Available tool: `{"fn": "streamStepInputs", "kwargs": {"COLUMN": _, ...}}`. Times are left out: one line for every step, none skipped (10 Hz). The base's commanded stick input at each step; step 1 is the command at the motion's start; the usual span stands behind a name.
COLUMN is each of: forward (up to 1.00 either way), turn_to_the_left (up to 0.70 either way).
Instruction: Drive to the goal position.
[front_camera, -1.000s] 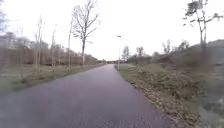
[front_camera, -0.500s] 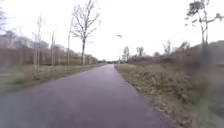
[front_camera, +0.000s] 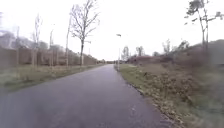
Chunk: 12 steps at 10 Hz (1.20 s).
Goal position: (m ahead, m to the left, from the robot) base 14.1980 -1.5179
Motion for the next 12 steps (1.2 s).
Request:
{"fn": "streamStepInputs", "kwargs": {"forward": 0.7, "turn_to_the_left": 0.0}}
{"fn": "streamStepInputs", "kwargs": {"forward": 0.7, "turn_to_the_left": 0.0}}
{"fn": "streamStepInputs", "kwargs": {"forward": 0.7, "turn_to_the_left": 0.0}}
{"fn": "streamStepInputs", "kwargs": {"forward": 0.7, "turn_to_the_left": 0.0}}
{"fn": "streamStepInputs", "kwargs": {"forward": 0.7, "turn_to_the_left": 0.0}}
{"fn": "streamStepInputs", "kwargs": {"forward": 0.7, "turn_to_the_left": 0.0}}
{"fn": "streamStepInputs", "kwargs": {"forward": 0.7, "turn_to_the_left": 0.0}}
{"fn": "streamStepInputs", "kwargs": {"forward": 0.7, "turn_to_the_left": 0.0}}
{"fn": "streamStepInputs", "kwargs": {"forward": 0.7, "turn_to_the_left": 0.0}}
{"fn": "streamStepInputs", "kwargs": {"forward": 0.7, "turn_to_the_left": 0.0}}
{"fn": "streamStepInputs", "kwargs": {"forward": 0.7, "turn_to_the_left": 0.0}}
{"fn": "streamStepInputs", "kwargs": {"forward": 0.7, "turn_to_the_left": 0.0}}
